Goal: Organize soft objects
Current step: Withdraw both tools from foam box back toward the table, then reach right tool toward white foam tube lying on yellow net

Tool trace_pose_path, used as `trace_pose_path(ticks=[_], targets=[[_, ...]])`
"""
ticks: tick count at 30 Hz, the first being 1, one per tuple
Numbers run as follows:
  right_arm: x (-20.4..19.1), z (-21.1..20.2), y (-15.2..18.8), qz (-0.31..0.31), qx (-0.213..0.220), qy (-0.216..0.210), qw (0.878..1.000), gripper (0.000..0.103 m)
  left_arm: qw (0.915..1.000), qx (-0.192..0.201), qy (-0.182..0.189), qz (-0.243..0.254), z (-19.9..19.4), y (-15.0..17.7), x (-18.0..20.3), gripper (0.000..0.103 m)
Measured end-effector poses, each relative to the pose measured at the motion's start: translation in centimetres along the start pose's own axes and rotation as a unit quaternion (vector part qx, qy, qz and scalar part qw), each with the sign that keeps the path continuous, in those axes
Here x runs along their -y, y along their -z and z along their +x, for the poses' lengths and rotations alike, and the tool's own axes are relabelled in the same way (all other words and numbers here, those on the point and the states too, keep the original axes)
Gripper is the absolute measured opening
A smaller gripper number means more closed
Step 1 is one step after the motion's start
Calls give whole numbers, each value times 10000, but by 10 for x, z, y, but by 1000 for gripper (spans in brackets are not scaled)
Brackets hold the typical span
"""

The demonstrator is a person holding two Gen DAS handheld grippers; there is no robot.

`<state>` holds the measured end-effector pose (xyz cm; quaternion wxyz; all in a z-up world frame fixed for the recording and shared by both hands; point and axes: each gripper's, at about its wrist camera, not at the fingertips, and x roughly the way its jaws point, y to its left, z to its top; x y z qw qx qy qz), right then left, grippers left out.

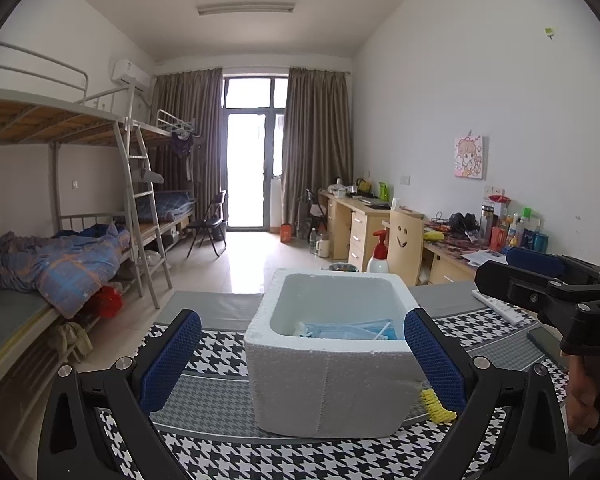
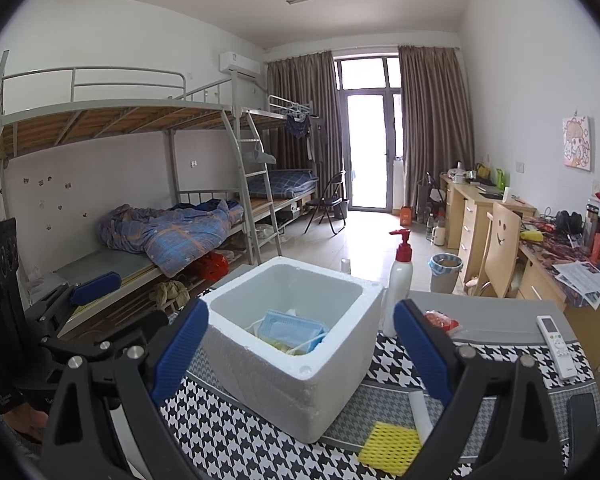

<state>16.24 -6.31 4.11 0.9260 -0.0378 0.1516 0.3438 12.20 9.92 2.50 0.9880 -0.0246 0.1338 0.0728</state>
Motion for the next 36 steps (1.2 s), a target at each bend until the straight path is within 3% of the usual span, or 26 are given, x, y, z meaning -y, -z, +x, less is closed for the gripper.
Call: trace_pose_path(ticks=[36], targets=[[10, -25, 27, 169, 83, 205, 9996, 96, 9998, -28, 173, 71, -13, 27, 17, 102]])
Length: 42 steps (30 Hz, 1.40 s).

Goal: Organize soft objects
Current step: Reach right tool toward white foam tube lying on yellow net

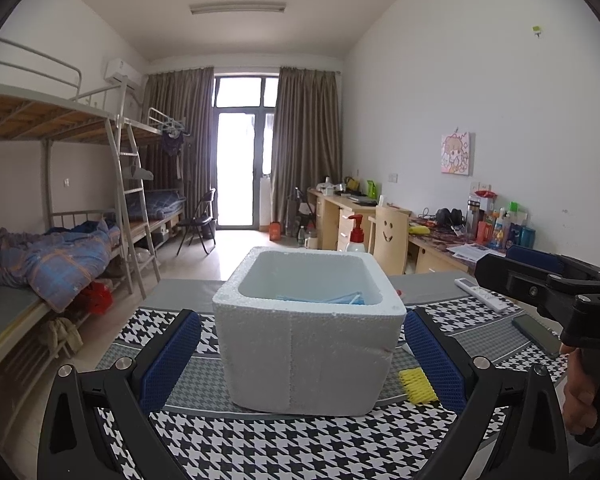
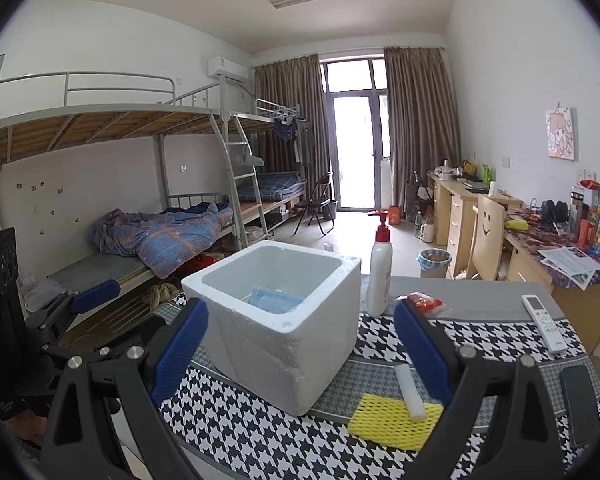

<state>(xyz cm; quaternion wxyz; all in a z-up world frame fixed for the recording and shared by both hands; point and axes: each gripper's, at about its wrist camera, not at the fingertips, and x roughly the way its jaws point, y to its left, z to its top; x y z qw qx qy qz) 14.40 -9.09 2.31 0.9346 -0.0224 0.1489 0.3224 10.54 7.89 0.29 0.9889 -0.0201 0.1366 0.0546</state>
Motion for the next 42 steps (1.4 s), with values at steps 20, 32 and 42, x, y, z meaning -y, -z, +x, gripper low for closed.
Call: trace_pose_path(ticks=[20, 32, 42], targets=[[16, -10, 15, 221, -75, 264, 9994, 96, 9998, -91, 167, 79, 5, 11, 17, 102], [32, -18, 26, 350, -118, 441, 9983, 96, 9993, -187, 296, 94, 8, 13, 27, 102], [42, -26, 31, 469, -174, 641, 9967, 96, 9983, -334, 458, 109, 13, 18, 39, 102]])
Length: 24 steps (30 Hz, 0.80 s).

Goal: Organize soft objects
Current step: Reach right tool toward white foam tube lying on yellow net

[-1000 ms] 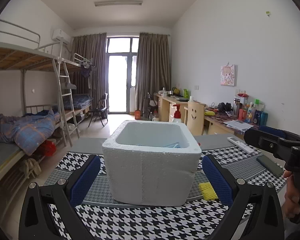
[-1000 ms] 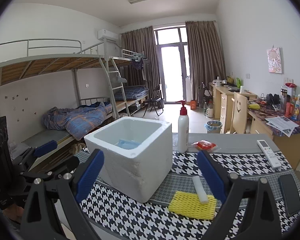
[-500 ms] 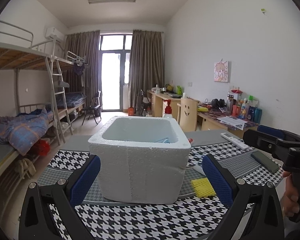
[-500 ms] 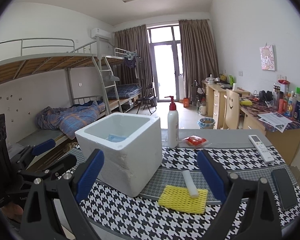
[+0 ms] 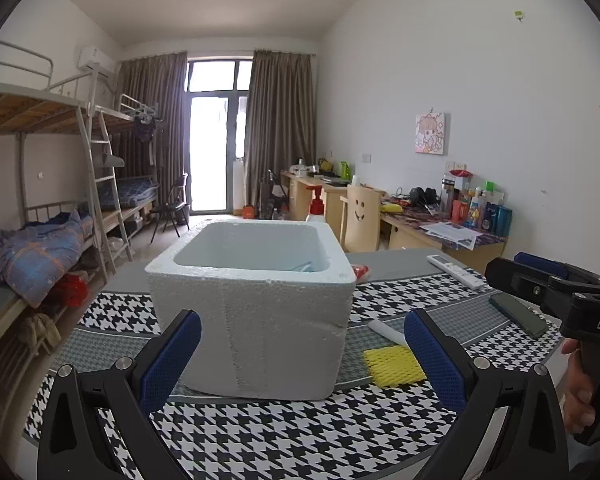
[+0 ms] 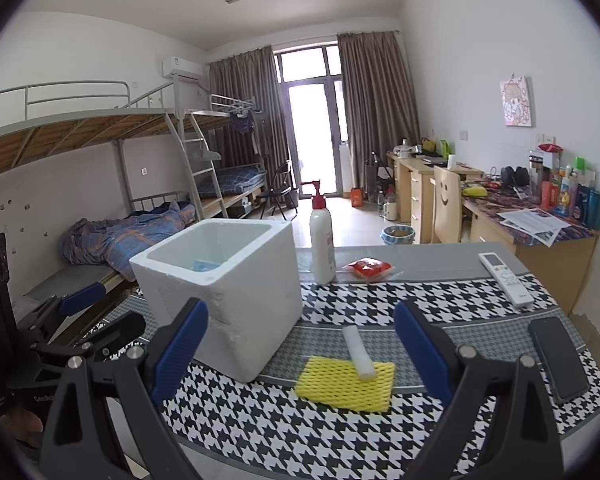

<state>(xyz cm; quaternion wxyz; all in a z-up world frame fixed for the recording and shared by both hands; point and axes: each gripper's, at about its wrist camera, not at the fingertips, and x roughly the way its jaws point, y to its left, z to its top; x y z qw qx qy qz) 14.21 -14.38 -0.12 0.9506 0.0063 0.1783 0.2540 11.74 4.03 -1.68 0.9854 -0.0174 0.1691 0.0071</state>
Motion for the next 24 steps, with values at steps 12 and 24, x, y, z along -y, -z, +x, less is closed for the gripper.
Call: trace_pose_path(ticks=[12, 24], targets=[[12, -9, 1, 86, 27, 229, 9997, 96, 9998, -55, 160, 75, 7, 0, 11, 102], [32, -17, 6, 213, 4, 437, 9988, 96, 9992, -128, 334, 167, 15, 0, 28, 102]])
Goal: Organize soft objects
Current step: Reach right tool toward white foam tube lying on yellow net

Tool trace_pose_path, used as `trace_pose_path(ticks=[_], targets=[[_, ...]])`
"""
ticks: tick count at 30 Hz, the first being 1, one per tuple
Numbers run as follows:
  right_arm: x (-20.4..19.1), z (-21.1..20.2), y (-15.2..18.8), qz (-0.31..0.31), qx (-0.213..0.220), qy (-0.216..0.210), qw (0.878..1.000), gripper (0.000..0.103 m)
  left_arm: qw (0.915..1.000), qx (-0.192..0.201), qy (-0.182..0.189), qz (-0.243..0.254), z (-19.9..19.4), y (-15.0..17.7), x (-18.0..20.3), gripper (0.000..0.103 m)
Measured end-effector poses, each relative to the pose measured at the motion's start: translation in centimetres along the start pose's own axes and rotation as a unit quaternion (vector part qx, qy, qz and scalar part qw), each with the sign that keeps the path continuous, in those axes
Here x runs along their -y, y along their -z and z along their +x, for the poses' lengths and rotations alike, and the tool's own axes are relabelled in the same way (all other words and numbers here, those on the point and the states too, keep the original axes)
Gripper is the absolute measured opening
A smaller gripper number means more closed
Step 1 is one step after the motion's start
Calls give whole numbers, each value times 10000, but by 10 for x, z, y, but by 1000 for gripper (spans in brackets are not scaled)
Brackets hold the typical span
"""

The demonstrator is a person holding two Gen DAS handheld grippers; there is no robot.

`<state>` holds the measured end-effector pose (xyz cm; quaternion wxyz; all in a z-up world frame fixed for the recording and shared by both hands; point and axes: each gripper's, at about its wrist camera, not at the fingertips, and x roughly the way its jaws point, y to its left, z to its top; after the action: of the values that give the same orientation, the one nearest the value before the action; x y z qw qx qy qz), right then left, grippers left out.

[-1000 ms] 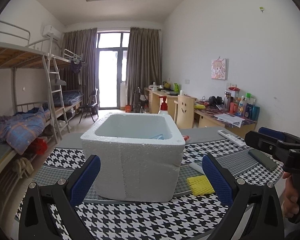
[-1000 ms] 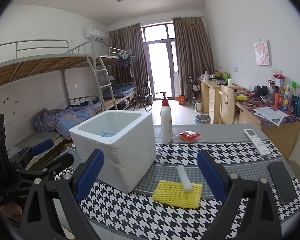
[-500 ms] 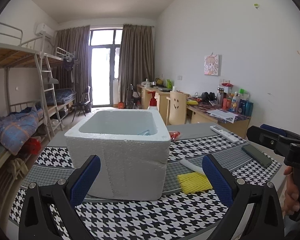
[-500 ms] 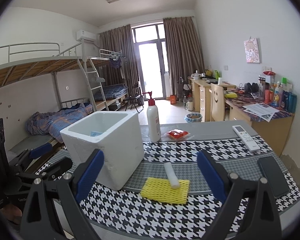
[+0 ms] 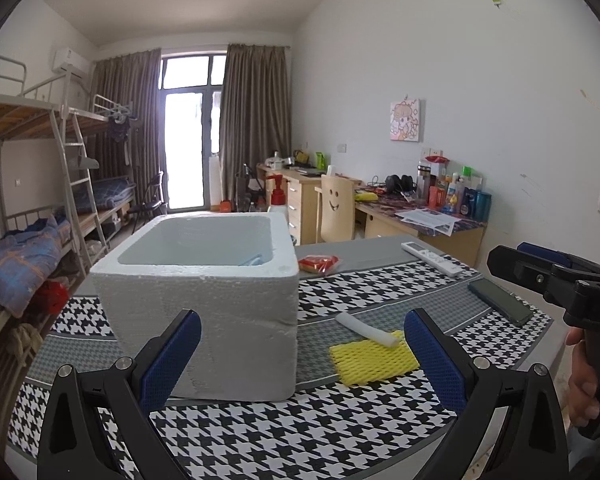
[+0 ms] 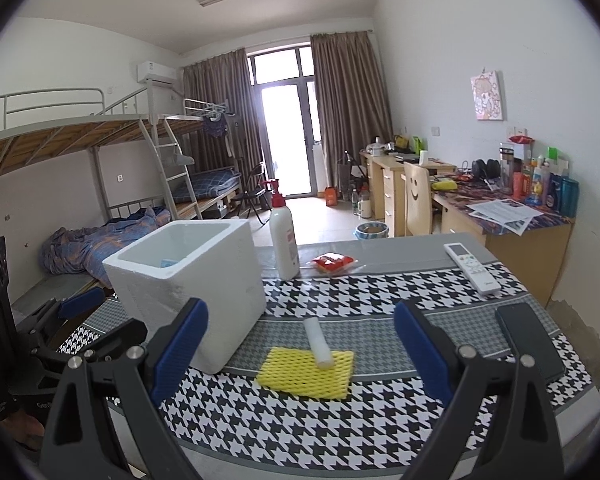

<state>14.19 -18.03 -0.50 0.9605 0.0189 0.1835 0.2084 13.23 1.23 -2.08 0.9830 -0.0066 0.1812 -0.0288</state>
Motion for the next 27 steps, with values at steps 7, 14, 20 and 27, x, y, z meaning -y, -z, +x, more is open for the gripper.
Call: trace_pose_path(ticks=[7, 14, 20, 27], targets=[[12, -3, 2, 72, -20, 118, 9999, 96, 9999, -33, 114, 80, 6, -1, 14, 102], [24, -5, 5, 119, -73, 197, 9997, 96, 9997, -87, 211, 116, 13, -2, 24, 102], [30, -1, 8, 116, -163, 202, 9996, 96, 9994, -177, 256, 138, 21, 0, 33, 102], [37, 7, 13, 137, -283, 159, 9994, 96, 9990, -316, 270, 172, 30, 4, 41, 102]])
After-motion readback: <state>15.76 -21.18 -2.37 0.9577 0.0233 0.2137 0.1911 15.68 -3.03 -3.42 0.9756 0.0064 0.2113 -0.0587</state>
